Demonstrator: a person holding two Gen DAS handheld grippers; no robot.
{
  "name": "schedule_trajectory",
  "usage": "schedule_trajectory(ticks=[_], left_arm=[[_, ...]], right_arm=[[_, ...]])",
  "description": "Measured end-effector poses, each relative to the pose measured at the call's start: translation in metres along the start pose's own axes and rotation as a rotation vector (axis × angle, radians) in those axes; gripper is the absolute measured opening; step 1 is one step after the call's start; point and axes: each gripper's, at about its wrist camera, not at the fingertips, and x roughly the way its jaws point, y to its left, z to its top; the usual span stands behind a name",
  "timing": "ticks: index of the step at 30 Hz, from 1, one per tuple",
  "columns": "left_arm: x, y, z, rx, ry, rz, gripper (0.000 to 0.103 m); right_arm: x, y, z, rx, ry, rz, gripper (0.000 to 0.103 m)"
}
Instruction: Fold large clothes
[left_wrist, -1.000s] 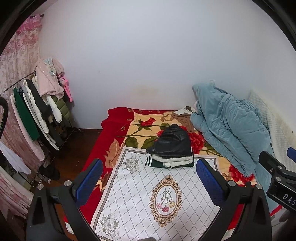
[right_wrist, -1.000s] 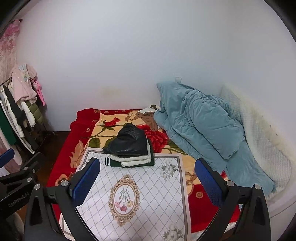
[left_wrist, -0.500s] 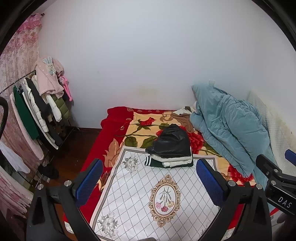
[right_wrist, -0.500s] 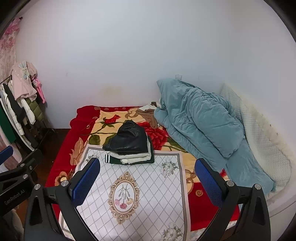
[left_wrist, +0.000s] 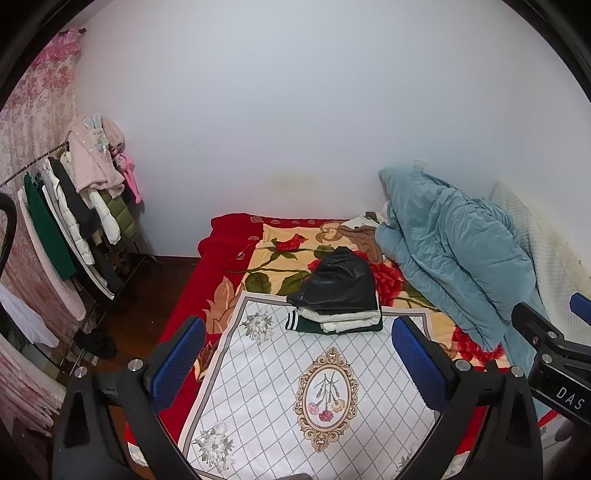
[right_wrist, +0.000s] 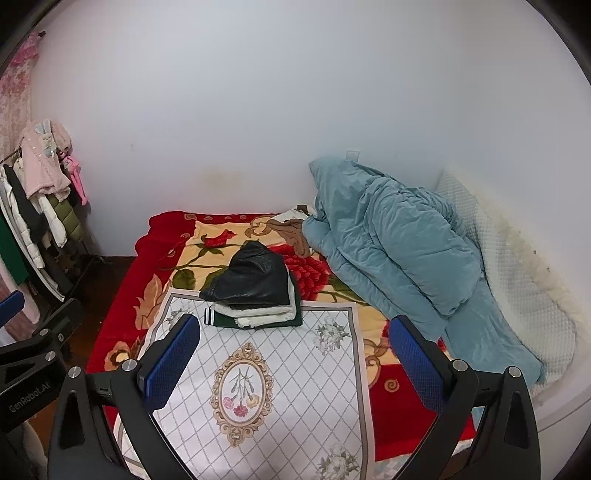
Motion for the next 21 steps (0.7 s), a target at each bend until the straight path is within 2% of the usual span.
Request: schedule_trajectory(ticks=[21], left_arm=[[-0.0034, -0.001, -0.0013, 0.006, 0.0, -0.002, 0.103]], right_arm=[[0.0004, -0.0027, 0.0032, -0.012, -0.002, -0.004, 0.103]])
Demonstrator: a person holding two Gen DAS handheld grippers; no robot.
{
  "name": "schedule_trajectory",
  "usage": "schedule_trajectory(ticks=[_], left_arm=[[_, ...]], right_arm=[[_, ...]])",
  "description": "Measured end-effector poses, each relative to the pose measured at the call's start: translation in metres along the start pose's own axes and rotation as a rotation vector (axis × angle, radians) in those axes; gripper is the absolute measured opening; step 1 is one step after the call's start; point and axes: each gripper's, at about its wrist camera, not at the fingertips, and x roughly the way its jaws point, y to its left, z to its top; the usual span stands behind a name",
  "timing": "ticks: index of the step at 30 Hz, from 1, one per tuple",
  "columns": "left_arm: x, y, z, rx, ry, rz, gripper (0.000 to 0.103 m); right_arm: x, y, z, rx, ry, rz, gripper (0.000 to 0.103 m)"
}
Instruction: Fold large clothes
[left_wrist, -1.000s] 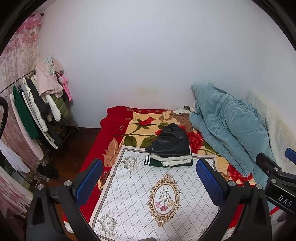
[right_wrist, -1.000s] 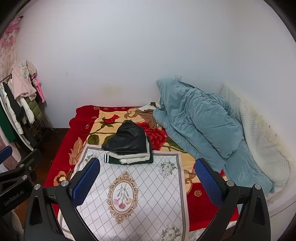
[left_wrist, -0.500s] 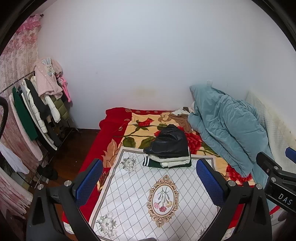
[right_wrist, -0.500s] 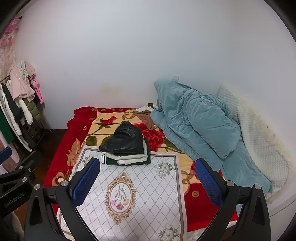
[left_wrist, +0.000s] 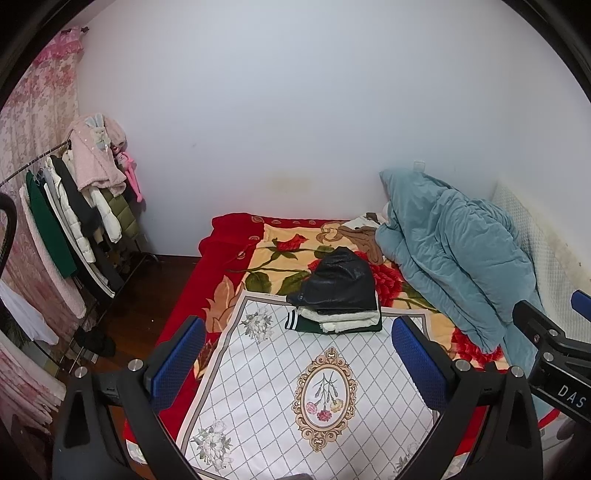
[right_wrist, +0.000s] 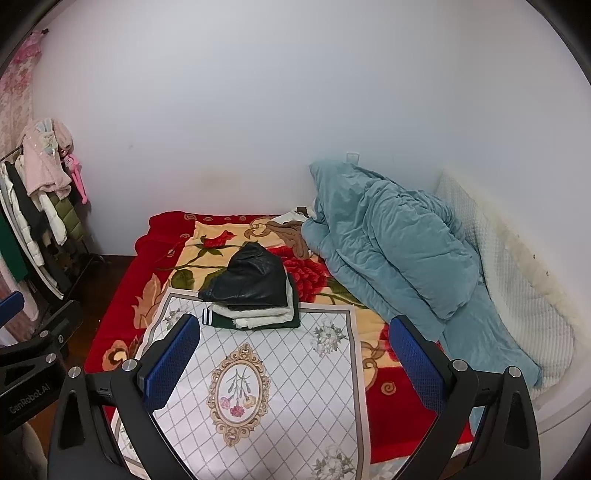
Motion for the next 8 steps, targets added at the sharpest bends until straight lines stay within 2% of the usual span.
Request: schedule_trajectory(ticks=[8], left_arm=[[-0.001, -0.0013, -0.001, -0.005, -0.002, 0.001, 0.103]], right_arm=[[-0.0002, -0.0006, 0.0003, -0.001, -0.001, 0.001, 0.103]])
